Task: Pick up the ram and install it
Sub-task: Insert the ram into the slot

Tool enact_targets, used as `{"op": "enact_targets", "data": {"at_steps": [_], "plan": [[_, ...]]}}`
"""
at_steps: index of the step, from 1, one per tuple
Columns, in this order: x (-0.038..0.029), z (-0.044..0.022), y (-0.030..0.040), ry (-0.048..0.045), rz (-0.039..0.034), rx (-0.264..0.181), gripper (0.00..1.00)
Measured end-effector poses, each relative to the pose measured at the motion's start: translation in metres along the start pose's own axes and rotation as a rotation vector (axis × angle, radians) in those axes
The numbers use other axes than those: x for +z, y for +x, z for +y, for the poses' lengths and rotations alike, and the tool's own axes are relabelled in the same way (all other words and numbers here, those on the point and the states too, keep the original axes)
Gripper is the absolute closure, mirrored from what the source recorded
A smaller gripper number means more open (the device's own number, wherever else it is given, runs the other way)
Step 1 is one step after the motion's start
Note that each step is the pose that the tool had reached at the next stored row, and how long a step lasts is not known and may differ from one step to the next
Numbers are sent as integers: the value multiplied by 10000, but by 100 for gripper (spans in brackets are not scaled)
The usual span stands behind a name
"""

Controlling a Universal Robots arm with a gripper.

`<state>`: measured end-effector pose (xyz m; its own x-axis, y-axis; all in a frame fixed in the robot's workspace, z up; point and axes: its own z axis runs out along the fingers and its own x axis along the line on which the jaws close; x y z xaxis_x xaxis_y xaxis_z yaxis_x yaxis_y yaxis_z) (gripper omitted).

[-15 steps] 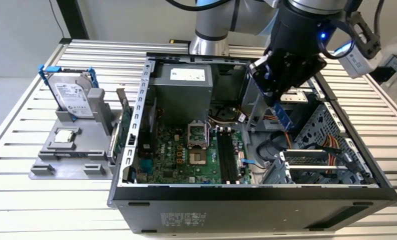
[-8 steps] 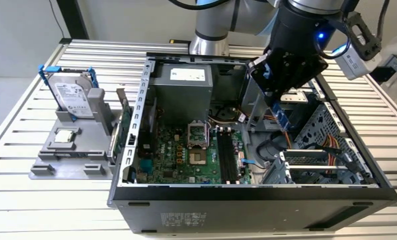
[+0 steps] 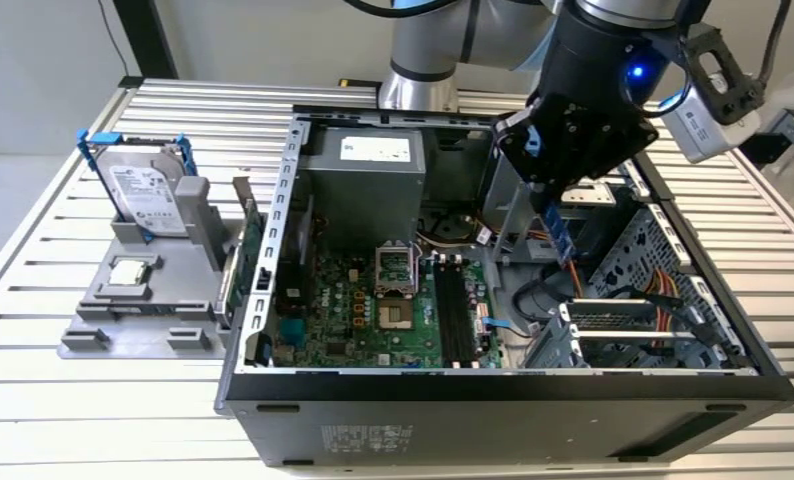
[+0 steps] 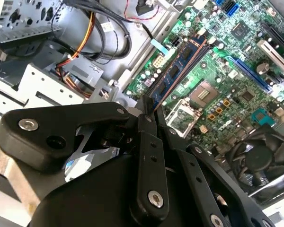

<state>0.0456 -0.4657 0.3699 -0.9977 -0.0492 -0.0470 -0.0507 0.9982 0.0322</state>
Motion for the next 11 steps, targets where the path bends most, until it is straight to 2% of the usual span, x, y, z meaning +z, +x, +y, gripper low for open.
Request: {"op": "enact_targets", "data": {"at_steps": [11], "plan": [[0, 0, 1, 46, -31, 965, 100]]}}
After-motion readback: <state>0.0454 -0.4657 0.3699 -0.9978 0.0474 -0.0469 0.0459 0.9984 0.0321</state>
